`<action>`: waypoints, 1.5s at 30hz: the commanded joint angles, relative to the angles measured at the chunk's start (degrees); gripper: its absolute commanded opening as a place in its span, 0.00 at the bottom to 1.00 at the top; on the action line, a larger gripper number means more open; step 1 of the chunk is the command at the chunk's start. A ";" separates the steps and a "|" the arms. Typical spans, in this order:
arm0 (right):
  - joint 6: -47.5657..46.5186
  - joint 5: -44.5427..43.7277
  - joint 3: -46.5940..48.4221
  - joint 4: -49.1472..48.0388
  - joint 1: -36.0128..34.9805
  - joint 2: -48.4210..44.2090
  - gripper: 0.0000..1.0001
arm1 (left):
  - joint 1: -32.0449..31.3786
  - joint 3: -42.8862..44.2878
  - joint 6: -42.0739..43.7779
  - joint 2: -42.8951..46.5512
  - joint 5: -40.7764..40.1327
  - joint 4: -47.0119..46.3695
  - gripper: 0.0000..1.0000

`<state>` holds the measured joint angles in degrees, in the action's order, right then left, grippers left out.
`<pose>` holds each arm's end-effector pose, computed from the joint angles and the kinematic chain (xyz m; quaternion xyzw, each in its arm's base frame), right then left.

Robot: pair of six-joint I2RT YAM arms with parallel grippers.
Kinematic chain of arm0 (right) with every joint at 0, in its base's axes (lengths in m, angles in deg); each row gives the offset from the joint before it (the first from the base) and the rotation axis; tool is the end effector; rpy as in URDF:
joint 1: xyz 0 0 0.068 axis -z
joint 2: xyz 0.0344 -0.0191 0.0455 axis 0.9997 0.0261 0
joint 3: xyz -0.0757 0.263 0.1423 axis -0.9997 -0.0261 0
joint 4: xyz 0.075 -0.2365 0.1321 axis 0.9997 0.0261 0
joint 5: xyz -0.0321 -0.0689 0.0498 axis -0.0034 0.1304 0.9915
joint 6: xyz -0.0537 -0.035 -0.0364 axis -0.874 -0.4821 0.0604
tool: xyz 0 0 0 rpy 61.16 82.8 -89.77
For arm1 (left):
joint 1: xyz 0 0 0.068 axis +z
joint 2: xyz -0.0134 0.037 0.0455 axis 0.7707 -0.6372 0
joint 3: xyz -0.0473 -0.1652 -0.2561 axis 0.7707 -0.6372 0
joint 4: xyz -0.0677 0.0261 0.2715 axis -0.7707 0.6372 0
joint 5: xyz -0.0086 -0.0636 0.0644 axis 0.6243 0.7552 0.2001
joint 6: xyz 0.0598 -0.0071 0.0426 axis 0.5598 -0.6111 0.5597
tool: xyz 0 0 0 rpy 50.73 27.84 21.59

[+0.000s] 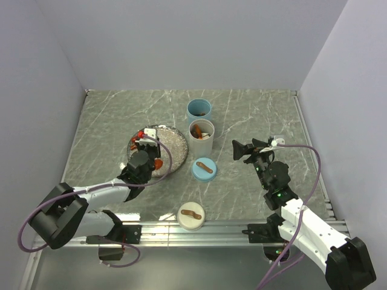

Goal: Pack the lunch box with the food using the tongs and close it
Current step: Pick up the food using the clamp

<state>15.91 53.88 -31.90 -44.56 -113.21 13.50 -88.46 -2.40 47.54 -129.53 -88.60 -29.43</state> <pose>0.1774 0.0716 0.2524 0.0026 0.6653 0.2100 0.7164 0.2300 -0.1369 0.2316 0.0273 0.7115 -0.0295 0.7016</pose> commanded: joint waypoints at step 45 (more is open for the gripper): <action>-0.10 -0.52 0.03 -1.30 0.36 -0.62 0.98 | 0.25 -1.02 -4.80 11.96 15.32 8.06 0.44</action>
<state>15.91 53.88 -31.90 -44.58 -113.21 13.55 -88.31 -3.01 43.92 -118.66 -75.79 -18.96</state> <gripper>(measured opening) 0.980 0.441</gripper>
